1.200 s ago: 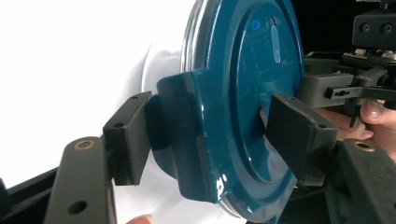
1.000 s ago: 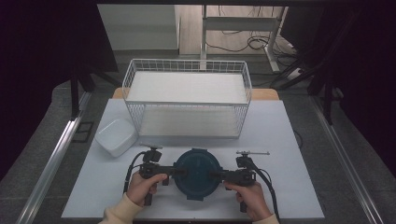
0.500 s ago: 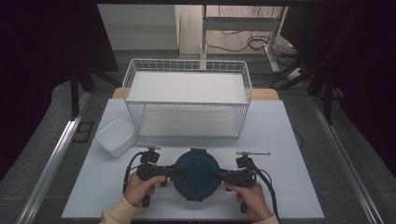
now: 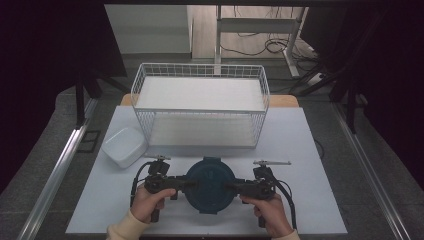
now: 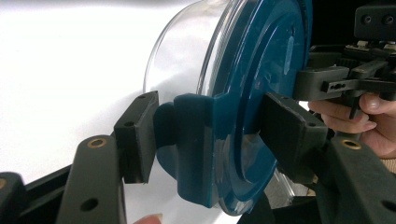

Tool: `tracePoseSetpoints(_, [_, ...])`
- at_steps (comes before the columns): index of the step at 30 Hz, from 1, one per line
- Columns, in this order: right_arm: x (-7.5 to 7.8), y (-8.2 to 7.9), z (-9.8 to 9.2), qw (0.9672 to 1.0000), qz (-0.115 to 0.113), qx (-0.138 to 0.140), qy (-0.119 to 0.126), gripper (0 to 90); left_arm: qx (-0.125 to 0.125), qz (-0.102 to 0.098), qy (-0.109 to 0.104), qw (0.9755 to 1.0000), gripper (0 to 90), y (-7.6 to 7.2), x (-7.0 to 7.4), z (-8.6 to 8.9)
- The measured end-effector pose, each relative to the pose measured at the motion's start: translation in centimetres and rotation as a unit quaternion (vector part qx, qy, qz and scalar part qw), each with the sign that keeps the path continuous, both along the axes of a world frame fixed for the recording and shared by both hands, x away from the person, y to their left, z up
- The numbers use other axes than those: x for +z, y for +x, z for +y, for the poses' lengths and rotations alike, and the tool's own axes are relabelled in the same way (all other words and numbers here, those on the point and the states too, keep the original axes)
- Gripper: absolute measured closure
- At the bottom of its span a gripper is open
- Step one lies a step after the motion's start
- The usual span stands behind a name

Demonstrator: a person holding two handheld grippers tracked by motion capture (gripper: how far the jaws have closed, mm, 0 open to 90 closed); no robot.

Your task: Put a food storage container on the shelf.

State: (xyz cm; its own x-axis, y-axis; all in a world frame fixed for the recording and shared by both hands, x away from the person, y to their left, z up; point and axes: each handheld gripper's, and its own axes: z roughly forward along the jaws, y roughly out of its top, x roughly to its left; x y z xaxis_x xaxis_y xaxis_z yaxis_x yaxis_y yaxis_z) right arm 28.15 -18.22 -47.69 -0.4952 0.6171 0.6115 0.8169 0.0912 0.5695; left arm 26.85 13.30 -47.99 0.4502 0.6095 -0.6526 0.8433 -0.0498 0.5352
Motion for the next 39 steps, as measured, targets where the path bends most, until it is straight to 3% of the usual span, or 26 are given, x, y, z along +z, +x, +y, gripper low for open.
tracePoseSetpoints(21, [2.4,0.1,0.6,0.9992,-0.037,0.015,-0.004,39.3,0.004,-0.034,0.003,0.9994,39.0,-0.3,2.4,0.6])
tracePoseSetpoints(39, [5.6,1.7,1.4,0.9973,-0.068,0.024,-0.014,39.3,0.011,-0.054,-0.002,0.9985,38.6,0.8,4.9,1.2])
